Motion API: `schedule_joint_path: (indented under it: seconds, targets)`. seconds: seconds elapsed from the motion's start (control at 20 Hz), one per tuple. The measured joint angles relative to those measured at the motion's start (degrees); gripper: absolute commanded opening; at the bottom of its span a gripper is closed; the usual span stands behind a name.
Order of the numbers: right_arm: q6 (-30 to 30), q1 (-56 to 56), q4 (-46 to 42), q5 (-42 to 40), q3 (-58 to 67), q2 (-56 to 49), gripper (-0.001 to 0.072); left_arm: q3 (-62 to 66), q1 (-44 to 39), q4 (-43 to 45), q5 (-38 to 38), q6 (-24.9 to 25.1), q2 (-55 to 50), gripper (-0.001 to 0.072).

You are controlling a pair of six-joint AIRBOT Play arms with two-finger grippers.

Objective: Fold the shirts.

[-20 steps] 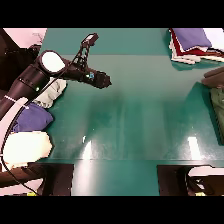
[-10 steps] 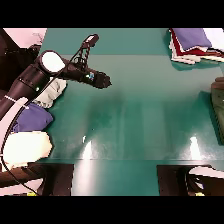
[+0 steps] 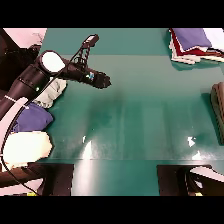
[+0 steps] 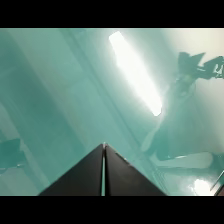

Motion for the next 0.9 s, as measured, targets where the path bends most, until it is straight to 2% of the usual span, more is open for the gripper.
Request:
schedule_joint_path:
  seconds: [0.15, 0.35, 0.4, 0.45, 0.5, 0.7, 0.9]
  targets:
    - [0.3, 2.2, 0.9, -0.2, -3.1, 1.2, 0.0576, 0.0, 0.0, 0.0, 0.0, 0.0, 0.0, 0.0026]
    - [0.5, 11.8, 9.0, 1.3, -4.5, 1.8, 0.0563, 0.0, 0.0, -0.1, -0.2, 0.0, 0.0, 0.0027]
    - [0.5, 15.1, 10.9, 1.9, -4.7, 1.9, 0.0417, 0.0, 0.0, -0.1, 0.0, 0.0, 0.0, 0.0027]
    - [0.5, 19.0, 12.6, 2.4, -4.8, 1.9, 0.0196, 0.0, 0.0, -0.1, 0.1, 0.0, 0.0, 0.0027]
    - [0.5, 22.9, 14.2, 3.2, -4.9, 2.0, 0.0031, 0.0, 0.0, -0.1, 0.2, -0.1, 0.0, 0.0027]
    - [-1.0, 39.4, 16.5, 4.2, -5.1, 2.0, 0.0018, 0.0, 0.0, -0.2, 0.4, -0.1, 0.0, 0.0027]
    - [-2.3, 51.9, 15.3, 3.8, -5.1, 2.0, 0.0018, 0.0, 0.0, -0.2, 0.5, -0.1, 0.0, 0.0027]
